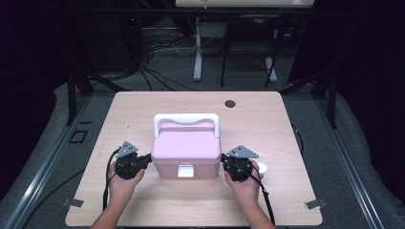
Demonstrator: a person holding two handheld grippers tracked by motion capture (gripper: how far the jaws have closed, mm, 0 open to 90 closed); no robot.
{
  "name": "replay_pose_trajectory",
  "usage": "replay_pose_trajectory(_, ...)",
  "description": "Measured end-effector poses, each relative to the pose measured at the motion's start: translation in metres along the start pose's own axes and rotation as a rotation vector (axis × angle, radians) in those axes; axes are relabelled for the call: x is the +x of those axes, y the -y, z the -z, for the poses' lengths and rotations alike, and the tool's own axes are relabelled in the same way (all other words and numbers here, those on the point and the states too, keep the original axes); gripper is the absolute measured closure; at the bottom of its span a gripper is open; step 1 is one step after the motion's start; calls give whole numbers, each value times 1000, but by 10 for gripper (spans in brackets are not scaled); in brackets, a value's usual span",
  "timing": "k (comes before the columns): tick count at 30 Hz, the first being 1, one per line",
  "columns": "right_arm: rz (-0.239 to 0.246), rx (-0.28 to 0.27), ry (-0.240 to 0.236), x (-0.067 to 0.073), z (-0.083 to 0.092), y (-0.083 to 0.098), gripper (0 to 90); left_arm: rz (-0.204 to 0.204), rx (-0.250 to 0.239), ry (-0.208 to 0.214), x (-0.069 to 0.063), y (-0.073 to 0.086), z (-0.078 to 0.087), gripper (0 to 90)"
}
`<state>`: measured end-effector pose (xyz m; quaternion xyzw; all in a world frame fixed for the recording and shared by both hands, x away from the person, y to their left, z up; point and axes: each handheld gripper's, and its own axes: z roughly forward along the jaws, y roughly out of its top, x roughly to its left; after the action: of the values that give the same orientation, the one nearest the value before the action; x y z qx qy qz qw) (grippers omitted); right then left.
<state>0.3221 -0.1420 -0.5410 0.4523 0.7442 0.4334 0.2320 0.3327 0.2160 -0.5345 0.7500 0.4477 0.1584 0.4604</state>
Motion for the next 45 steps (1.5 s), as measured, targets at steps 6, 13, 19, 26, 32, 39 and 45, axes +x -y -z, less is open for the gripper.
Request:
replay_pose_trajectory(6,10,19,-25,-1,6,1,900,-31,21,-2,-5,1,5,900)
replay_pose_trajectory(13,21,30,-33,2,12,3,900,-18,13,3,-8,5,9,900)
replay_pose_trajectory(19,34,50,-48,7,20,5,900,-25,18,6,-12,9,15,900)
replay_pose_trajectory(26,54,69,-53,12,30,9,900,-28,22,10,-18,14,22,900)
replay_pose_trajectory(32,74,81,-59,15,38,13,900,-42,30,19,-24,19,29,900)
replay_pose_trajectory(39,78,85,-65,18,45,16,900,-49,37,30,-28,23,35,900)
replay_pose_trajectory(45,87,87,-71,20,52,20,900,-53,43,40,-33,26,39,900)
